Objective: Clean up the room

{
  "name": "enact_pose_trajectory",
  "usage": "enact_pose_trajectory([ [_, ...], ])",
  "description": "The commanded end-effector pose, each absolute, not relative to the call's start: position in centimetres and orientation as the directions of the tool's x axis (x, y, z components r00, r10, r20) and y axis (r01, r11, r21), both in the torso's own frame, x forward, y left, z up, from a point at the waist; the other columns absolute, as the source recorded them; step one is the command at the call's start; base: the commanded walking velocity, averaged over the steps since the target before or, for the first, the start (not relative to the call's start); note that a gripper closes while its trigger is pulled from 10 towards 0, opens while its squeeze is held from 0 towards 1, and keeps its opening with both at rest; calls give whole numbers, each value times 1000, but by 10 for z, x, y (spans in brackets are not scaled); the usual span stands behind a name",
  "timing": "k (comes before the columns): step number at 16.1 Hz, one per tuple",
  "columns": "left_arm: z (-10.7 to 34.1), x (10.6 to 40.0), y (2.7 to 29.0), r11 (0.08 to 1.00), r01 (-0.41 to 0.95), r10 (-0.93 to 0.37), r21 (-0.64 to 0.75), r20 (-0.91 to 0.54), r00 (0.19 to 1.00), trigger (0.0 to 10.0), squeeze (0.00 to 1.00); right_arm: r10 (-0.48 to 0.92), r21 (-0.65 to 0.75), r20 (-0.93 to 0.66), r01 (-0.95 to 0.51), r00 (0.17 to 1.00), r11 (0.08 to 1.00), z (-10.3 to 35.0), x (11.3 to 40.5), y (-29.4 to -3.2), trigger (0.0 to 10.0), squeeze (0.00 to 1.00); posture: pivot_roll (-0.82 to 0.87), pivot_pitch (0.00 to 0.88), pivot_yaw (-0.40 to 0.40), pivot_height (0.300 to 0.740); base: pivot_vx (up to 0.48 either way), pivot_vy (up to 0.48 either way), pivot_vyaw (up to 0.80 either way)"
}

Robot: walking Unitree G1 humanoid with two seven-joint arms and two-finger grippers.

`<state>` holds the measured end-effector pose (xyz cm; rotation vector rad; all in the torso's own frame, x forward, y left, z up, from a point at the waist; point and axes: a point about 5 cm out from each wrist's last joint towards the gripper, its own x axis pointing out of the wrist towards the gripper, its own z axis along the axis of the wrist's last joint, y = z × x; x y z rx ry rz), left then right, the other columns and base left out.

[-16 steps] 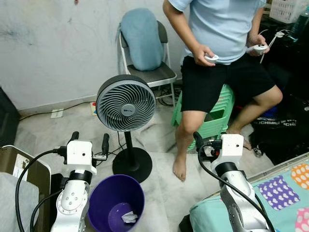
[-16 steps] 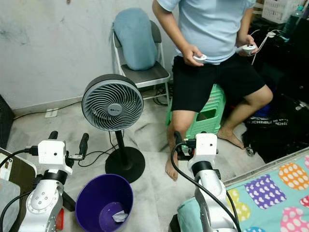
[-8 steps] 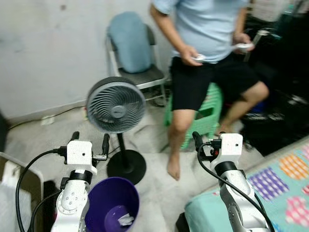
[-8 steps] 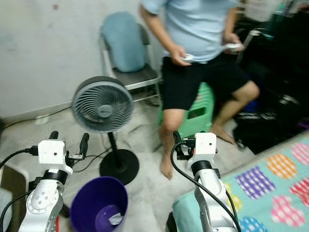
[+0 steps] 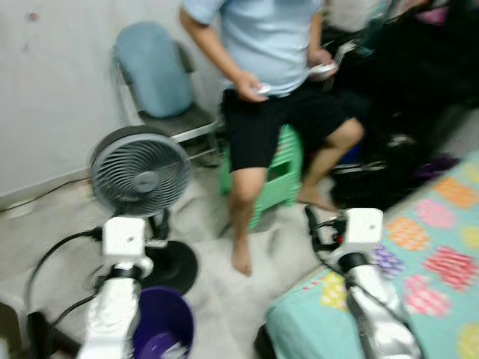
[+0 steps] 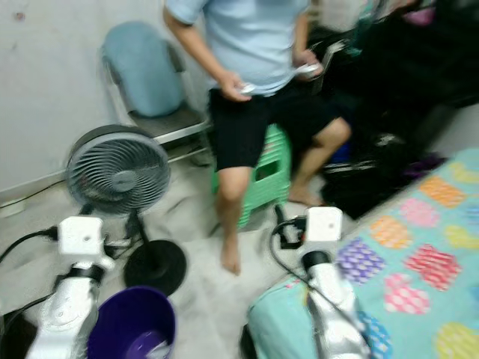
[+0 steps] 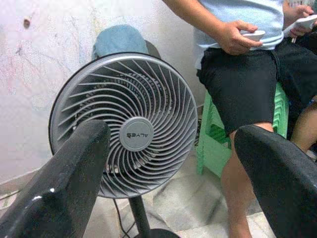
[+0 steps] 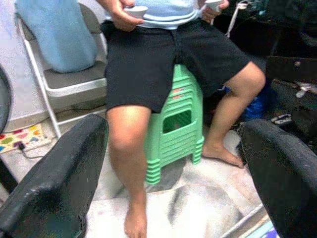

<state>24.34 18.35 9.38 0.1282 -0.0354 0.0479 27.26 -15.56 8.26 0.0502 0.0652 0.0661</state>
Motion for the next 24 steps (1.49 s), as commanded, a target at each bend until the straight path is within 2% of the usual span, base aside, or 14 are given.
enact_pose_trajectory([
  [1,98,245,182,991,-40,34,128,48,998,10000,0,65,44,-68,-62,996,997,84,274,-158,10000,0,-139,0,20,740,0,0,-800],
  [17,97,244,181,993,-38,33,114,42,999,10000,0,64,41,-68,-62,996,997,84,273,-159,10000,0,-144,0,18,740,0,0,-786],
  [24,95,245,177,995,-30,27,97,26,999,10000,0,68,33,-70,-66,995,997,84,272,-160,10000,0,-144,0,16,740,-41,0,0],
])
